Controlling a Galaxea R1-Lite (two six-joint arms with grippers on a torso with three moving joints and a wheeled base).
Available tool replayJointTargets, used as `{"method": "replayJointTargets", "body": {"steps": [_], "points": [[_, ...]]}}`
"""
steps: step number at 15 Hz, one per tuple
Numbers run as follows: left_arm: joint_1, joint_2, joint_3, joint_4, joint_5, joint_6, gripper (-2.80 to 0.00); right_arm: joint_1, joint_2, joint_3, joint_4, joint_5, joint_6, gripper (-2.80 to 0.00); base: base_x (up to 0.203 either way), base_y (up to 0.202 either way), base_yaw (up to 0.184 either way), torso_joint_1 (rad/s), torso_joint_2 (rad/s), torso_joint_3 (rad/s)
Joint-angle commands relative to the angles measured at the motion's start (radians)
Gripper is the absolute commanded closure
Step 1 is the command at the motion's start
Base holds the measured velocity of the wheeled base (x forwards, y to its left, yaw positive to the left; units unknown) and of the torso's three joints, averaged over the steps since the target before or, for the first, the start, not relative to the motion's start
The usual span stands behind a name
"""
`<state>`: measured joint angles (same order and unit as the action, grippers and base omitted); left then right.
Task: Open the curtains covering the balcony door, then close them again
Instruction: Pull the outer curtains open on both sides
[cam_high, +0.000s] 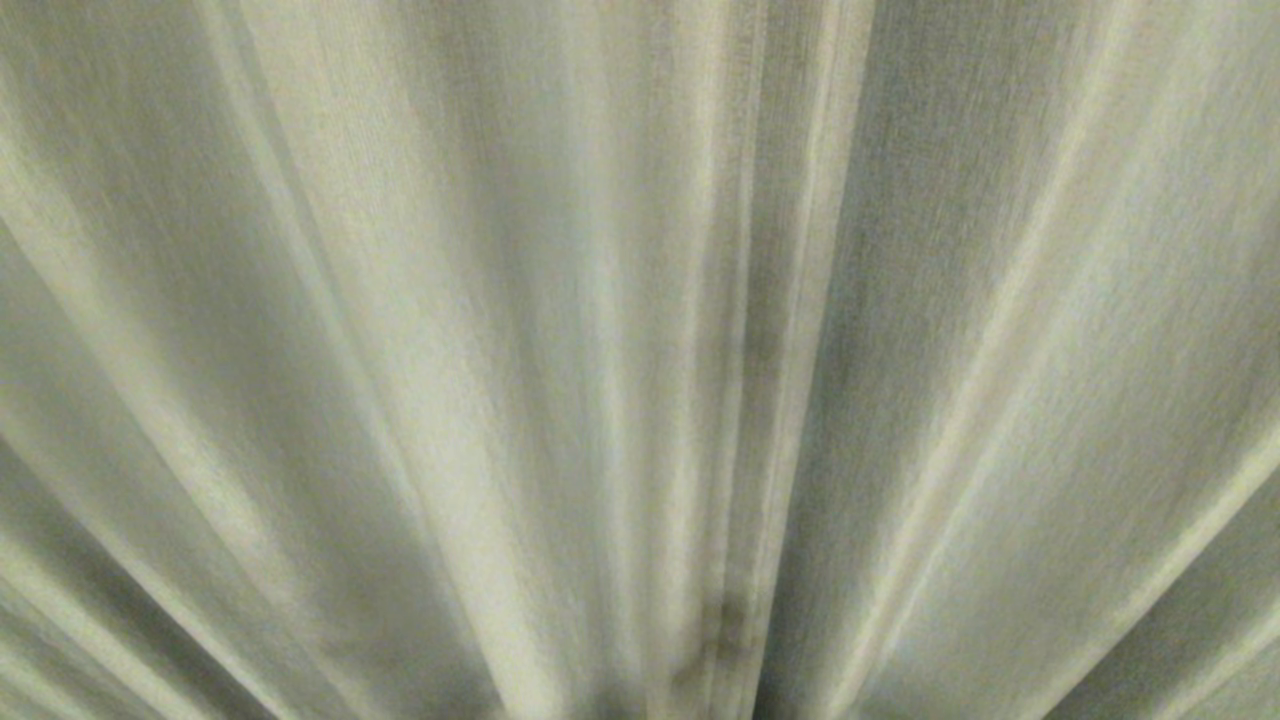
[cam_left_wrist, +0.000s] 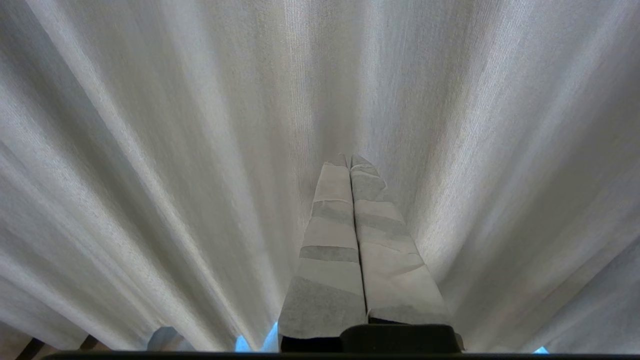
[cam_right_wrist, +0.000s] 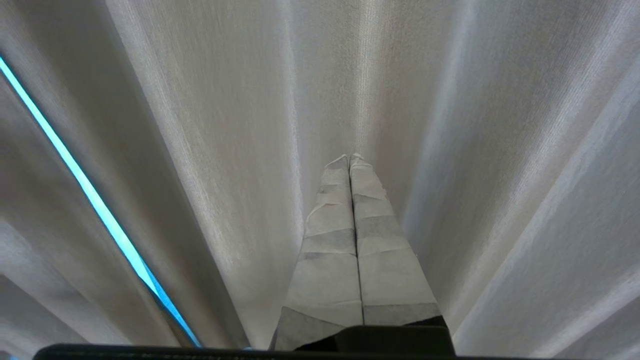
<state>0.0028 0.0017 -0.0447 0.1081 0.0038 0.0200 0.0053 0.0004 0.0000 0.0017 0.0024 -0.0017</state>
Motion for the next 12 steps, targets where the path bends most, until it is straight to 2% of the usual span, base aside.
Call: {"method": "replayJointTargets", "body": {"steps": [1, 3, 8, 12], "points": [[0.0, 0.0, 0.0, 0.001, 0.001, 0.0, 0.0, -0.002, 0.008, -0.002, 0.0, 0.002, 0.002, 0.0, 0.0, 0.0, 0.0, 0.0, 0.0, 0.0], [0.0, 0.0, 0.0, 0.001, 0.001, 0.001, 0.0, -0.004, 0.045, -0.014, -0.001, 0.003, 0.001, 0.0, 0.0, 0.0, 0.0, 0.0, 0.0, 0.0], [0.0, 0.0, 0.0, 0.001, 0.001, 0.001, 0.0, -0.016, 0.192, -0.183, -0.007, 0.001, 0.003, 0.0, 0.0, 0.0, 0.0, 0.0, 0.0, 0.0], [0.0, 0.0, 0.0, 0.001, 0.001, 0.001, 0.0, -0.121, 0.372, -0.389, -0.055, 0.001, 0.004, 0.0, 0.0, 0.0, 0.0, 0.0, 0.0, 0.0]]}}
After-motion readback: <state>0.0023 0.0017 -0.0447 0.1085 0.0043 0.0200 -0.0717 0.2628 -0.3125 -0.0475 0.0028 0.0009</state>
